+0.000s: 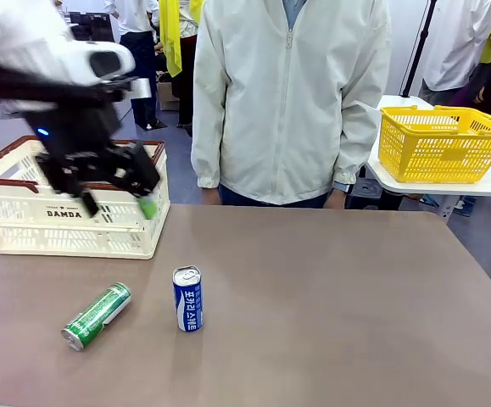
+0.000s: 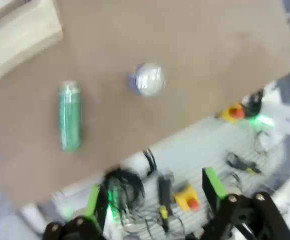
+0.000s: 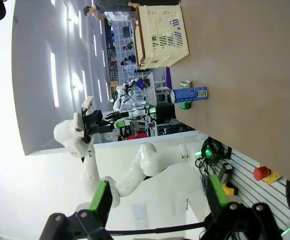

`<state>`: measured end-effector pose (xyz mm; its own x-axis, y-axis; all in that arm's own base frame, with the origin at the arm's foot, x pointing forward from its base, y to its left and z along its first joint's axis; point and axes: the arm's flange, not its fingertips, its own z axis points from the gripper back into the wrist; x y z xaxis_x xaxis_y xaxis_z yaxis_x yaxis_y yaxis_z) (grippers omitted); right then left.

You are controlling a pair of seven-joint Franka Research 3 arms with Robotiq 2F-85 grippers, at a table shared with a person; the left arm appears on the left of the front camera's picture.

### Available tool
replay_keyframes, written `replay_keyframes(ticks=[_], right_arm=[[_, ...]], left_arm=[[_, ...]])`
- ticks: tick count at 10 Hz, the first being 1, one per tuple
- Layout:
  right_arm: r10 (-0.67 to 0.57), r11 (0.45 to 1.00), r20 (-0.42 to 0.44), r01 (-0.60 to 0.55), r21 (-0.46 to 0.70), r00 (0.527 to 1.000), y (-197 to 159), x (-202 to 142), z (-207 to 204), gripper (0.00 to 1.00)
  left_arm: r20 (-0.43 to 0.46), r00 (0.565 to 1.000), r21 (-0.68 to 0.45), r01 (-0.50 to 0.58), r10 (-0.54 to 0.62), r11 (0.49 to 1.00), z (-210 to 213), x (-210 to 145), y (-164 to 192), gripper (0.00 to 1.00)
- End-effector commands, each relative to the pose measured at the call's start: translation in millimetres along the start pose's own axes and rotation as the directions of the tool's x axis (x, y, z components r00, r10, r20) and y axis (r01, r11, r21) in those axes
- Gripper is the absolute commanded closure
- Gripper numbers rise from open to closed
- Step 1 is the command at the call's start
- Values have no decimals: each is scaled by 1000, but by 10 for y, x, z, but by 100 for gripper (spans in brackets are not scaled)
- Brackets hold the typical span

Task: Place the drinks into the Shopping basket.
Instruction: Pick up one drink and place it into the Shopping basket.

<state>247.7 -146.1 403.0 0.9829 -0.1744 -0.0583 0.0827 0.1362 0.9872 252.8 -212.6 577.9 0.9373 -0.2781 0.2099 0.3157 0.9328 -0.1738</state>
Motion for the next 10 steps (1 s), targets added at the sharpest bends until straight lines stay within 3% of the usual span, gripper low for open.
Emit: replay_keyframes(ticks=[1, 2, 6, 7, 8, 10], right_arm=[[-15, 1000, -3, 15, 1, 1000, 60, -11, 20, 0], [-15, 1000, -3, 15, 1, 1000, 60, -11, 20, 0], [-15, 1000, -3, 15, 1, 1000, 60, -11, 20, 0], [-15, 1000, -3, 15, 1, 1000, 60, -11, 20, 0], [-15, 1000, -3, 15, 1, 1000, 60, -11, 20, 0], [-15, 1000, -3, 15, 1, 1000, 60, -11, 20, 0]], left_arm=[[123, 990, -57, 81, -74, 995, -372, 58, 16, 0], [0, 1000, 0, 0, 0, 1000, 0, 0, 0, 0], [32, 999, -2, 26, -26, 1000, -110, 2, -26, 0], [17, 971, 69, -240, 239, 968, -286, 150, -84, 0], [39, 939, 125, -344, 342, 931, -594, 211, -215, 0], [46, 904, 208, -424, 424, 881, -1129, 273, -380, 0]])
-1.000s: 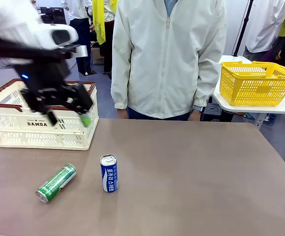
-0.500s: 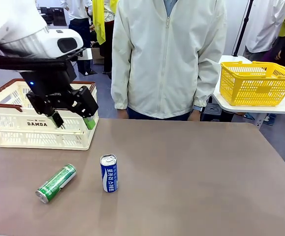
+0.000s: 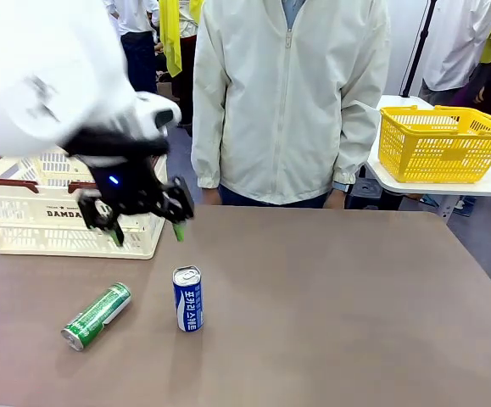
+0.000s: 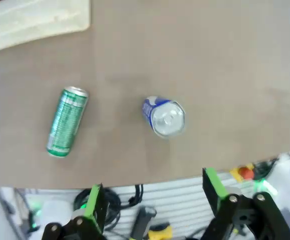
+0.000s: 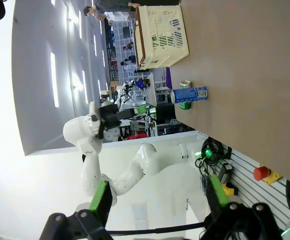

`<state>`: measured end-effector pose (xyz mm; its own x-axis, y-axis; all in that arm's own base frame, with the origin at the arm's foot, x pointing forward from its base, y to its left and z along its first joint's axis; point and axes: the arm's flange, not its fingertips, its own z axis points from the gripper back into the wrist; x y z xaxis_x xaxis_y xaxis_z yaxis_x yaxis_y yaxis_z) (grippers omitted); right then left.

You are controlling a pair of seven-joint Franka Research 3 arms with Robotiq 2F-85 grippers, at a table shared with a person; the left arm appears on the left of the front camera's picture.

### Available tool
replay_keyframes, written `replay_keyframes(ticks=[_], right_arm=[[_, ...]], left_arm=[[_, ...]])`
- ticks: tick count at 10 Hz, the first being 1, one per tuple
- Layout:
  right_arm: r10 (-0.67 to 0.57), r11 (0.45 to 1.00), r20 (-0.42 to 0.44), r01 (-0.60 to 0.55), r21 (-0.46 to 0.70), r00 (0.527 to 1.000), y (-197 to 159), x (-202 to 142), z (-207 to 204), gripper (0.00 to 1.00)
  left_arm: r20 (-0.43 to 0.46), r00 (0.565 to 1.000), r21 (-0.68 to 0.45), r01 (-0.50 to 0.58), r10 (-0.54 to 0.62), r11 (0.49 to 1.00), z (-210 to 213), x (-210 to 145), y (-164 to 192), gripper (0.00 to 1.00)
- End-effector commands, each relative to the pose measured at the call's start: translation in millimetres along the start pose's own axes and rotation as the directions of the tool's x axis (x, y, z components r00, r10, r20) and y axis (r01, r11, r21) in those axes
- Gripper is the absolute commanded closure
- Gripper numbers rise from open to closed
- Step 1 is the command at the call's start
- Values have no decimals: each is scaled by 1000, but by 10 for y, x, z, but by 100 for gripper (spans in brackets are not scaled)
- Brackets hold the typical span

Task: Place the drinks into the Shopping basket.
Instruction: Pick up one drink and place it into the Shopping basket.

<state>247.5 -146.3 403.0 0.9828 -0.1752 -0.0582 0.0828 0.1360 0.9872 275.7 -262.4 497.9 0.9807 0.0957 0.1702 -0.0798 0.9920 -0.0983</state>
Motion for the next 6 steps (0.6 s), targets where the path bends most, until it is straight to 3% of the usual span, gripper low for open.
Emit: replay_keyframes(ticks=[1, 3, 6], right_arm=[[-15, 1000, -4, 15, 1, 1000, 60, -9, 18, 0], [-15, 1000, -4, 15, 1, 1000, 60, -9, 18, 0], [-15, 1000, -4, 15, 1, 1000, 60, -9, 18, 0]], left_arm=[[-12, 997, 71, -78, 79, 994, -386, 38, -229, 0], [-66, 991, 65, -112, 116, 992, -795, 69, -252, 0], [-11, 984, 61, -176, 176, 983, -1336, 186, -246, 0]])
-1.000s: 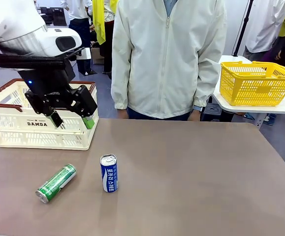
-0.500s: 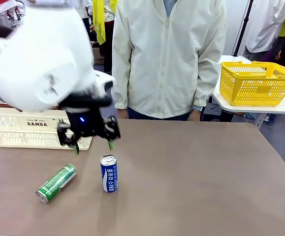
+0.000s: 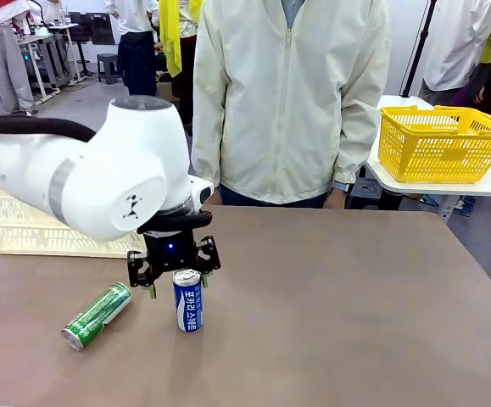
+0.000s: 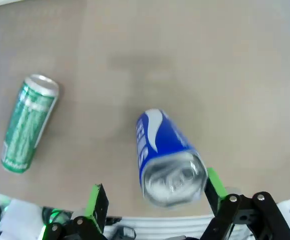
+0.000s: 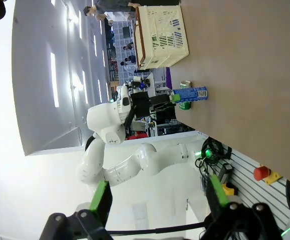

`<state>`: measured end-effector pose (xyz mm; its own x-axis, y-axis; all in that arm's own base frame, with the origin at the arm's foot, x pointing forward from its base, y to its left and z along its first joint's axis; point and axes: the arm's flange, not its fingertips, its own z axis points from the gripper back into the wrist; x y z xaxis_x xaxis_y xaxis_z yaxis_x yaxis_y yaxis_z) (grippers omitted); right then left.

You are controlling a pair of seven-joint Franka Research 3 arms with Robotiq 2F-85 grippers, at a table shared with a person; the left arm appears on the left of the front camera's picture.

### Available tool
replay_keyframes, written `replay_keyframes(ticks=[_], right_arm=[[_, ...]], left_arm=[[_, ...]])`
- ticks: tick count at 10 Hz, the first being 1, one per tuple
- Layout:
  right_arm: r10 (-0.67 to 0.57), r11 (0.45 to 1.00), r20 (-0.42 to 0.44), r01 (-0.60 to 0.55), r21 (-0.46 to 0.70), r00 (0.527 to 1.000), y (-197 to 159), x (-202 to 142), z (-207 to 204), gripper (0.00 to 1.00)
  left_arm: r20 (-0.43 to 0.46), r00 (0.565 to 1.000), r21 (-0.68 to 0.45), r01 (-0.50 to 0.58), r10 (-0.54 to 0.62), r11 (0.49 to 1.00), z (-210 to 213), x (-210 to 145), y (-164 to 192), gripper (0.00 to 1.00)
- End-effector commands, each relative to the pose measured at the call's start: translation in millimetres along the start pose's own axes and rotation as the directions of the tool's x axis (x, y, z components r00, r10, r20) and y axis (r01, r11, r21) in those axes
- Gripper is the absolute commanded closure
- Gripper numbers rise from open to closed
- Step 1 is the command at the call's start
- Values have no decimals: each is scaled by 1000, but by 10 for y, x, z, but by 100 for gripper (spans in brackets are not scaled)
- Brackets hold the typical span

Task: Place the drinks into the Shopping basket.
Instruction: Pick up one drink and place it into the Shopping basket.

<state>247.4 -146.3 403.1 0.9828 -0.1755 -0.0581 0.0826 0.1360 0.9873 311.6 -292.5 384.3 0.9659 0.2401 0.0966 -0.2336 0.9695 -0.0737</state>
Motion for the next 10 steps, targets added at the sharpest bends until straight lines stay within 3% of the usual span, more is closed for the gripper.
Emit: replay_keyframes(ticks=[1, 7, 8, 9, 10], right_arm=[[-15, 1000, -5, 15, 1, 1000, 60, -9, 17, 0], [-15, 1000, -5, 15, 1, 1000, 60, -9, 17, 0], [-15, 1000, -5, 15, 1, 1000, 60, -9, 17, 0], [-15, 1000, -5, 15, 1, 1000, 60, -9, 17, 0], [-15, 1000, -5, 15, 1, 1000, 60, -9, 17, 0]], left_arm=[[32, 999, -14, 1, 0, 1000, -238, 106, -73, 0], [13, 996, -2, 87, -87, 996, -335, 126, -125, 0], [14, 996, -7, 89, -88, 996, -330, 122, -135, 15], [25, 994, -3, 110, -110, 994, -327, 100, -147, 75], [27, 992, -11, 120, -119, 993, -320, 90, -159, 100]])
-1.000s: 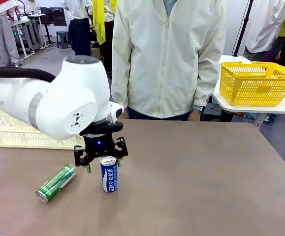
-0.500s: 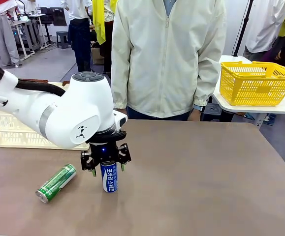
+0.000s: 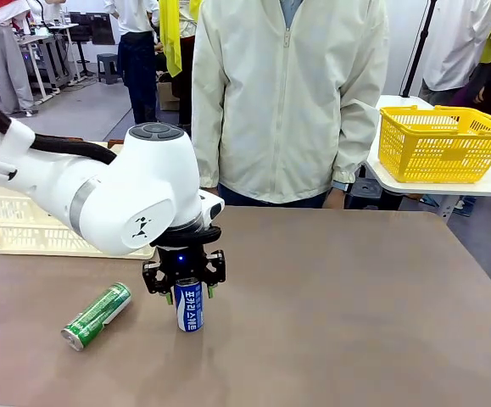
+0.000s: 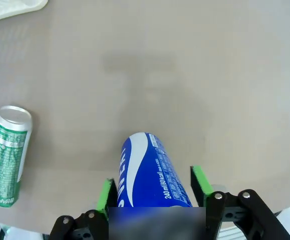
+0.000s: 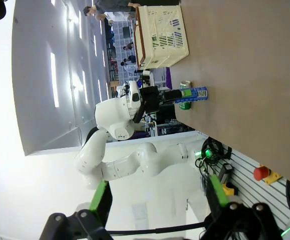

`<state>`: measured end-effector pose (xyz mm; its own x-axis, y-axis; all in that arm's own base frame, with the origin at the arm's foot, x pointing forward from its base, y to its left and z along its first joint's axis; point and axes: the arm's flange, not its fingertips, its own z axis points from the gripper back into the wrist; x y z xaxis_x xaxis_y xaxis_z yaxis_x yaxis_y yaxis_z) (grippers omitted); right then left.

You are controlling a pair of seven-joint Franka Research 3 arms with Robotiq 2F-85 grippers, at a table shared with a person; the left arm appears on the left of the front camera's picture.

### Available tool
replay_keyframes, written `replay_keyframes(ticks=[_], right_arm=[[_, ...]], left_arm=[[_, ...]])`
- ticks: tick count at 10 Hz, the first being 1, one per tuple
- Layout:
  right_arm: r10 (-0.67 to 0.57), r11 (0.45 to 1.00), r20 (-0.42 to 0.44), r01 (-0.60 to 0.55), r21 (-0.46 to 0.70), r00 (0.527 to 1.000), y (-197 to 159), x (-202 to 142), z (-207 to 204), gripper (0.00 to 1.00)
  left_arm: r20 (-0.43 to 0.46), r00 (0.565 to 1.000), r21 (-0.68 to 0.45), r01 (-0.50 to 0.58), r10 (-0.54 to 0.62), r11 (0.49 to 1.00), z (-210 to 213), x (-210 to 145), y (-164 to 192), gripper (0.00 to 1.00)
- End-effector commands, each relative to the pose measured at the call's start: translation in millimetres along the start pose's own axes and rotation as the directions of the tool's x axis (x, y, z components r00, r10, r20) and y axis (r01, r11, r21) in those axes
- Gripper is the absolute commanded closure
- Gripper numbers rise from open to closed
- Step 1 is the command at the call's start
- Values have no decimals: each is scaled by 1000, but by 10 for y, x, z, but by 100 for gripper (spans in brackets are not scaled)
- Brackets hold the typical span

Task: Place the drinks into the Shopping basket.
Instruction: Pick up one drink and place it into the Shopping basket.

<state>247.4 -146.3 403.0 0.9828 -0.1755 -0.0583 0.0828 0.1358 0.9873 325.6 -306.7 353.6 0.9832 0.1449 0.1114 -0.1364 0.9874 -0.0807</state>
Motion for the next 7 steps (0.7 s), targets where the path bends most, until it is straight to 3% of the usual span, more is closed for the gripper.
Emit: replay_keyframes(ticks=[1, 5, 7], right_arm=[[-15, 1000, -5, 15, 1, 1000, 60, -9, 17, 0], [-15, 1000, -5, 15, 1, 1000, 60, -9, 17, 0], [-15, 1000, -5, 15, 1, 1000, 60, -9, 17, 0]], left_arm=[[27, 999, 6, 24, -24, 1000, 18, 20, -10, 100], [27, 1000, 2, 6, -6, 1000, 113, 42, 82, 100], [44, 998, -34, 53, -52, 998, 631, 134, 205, 100]])
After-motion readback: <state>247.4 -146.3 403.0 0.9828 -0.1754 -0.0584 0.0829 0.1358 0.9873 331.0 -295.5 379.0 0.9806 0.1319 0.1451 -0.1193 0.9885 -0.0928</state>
